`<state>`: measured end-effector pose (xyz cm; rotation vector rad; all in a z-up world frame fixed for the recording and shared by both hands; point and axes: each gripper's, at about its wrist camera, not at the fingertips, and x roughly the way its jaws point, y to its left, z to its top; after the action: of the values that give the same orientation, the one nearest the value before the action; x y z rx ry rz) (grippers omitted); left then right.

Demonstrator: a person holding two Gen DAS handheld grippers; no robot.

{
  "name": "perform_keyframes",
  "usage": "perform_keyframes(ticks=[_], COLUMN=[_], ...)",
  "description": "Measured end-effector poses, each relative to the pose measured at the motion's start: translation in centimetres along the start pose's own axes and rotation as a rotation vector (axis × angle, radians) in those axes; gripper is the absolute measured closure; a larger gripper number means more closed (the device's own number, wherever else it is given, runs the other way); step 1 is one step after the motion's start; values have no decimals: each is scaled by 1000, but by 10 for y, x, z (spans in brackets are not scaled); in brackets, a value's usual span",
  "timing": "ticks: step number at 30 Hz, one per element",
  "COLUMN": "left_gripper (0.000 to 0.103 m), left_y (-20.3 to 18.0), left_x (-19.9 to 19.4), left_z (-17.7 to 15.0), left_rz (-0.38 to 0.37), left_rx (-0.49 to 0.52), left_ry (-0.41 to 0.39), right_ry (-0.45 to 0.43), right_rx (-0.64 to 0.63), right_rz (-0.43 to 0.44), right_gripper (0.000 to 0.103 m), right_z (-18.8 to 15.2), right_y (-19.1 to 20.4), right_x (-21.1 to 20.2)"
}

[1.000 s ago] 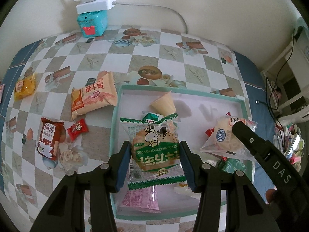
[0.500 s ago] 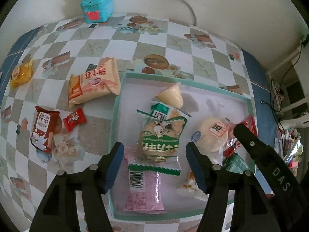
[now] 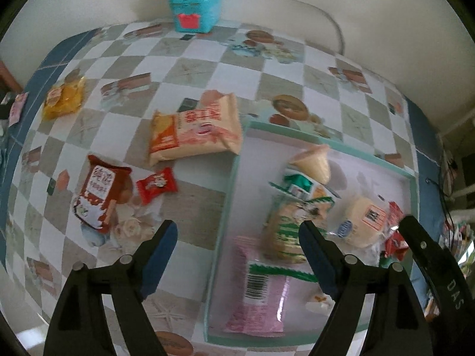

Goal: Organize snacks
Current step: 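Open both grippers to release the bun bags in the tray, then move both open grippers from the tray toward the red milk biscuit pack and candy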

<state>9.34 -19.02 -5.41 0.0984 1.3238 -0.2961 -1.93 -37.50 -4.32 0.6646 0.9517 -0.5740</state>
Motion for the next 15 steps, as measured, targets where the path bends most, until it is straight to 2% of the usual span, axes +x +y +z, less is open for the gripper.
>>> perform_keyframes(ticks=[3, 5, 7, 15], left_gripper=[8, 8, 8, 7], left_y=[10, 18, 24, 48], left_x=[1, 0, -1, -3], left_z=[2, 4, 5, 10], left_rz=[3, 6, 17, 9], left_rx=[-50, -81, -104, -207], left_ry=[-3, -9, -15, -18], right_ry=[4, 7, 5, -3], right_rx=[-11, -15, -16, -37], right_rz=[-18, -25, -25, -59], right_gripper=[19, 12, 9, 3], right_z=[0, -1, 0, 4], right_y=[1, 2, 2, 8], right_x=[2, 3, 3, -11])
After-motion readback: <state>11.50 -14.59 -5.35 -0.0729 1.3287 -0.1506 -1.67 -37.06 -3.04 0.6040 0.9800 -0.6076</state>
